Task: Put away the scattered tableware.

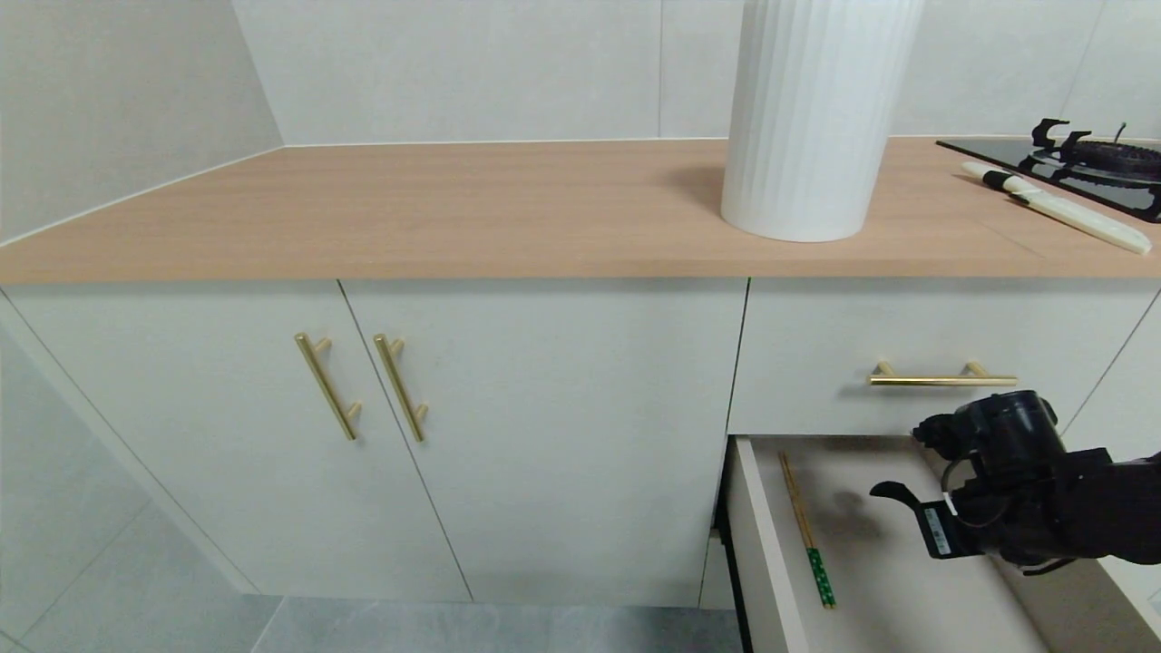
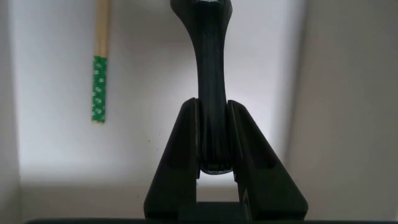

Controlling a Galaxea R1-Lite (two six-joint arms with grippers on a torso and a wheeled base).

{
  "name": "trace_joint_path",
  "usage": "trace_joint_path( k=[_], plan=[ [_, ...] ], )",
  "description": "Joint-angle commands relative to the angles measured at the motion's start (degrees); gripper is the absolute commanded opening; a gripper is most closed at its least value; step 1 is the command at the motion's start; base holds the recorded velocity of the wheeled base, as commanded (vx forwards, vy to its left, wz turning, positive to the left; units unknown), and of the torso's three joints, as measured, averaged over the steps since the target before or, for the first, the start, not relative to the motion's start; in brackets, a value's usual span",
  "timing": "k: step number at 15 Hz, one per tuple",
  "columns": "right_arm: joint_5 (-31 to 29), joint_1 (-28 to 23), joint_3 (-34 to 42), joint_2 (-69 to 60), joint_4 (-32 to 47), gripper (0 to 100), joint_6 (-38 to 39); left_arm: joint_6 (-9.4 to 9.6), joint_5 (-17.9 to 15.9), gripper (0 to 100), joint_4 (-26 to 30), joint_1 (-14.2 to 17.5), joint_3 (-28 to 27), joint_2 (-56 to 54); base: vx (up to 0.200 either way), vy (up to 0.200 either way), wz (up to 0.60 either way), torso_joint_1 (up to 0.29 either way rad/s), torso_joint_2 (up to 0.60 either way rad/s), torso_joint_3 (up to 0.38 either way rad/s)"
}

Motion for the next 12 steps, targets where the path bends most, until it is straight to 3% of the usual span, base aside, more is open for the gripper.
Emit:
trace_joint_path(
  k=[1,8,12],
  plan=[
    [0.8,0.0,-0.8,5.7,-1.6,0,1.1,-0.02,0.0,100,0.0,0.0,0.0,0.0,0.0,0.0,0.0,0.0,0.0,0.0],
    [1.7,-0.1,-0.1,13.1,-10.4,0,1.8,-0.02,0.0,100,0.0,0.0,0.0,0.0,0.0,0.0,0.0,0.0,0.0,0.0],
    [1.8,-0.2,-0.1,13.7,-10.9,0,1.8,-0.02,0.0,100,0.0,0.0,0.0,0.0,0.0,0.0,0.0,0.0,0.0,0.0]
  ],
)
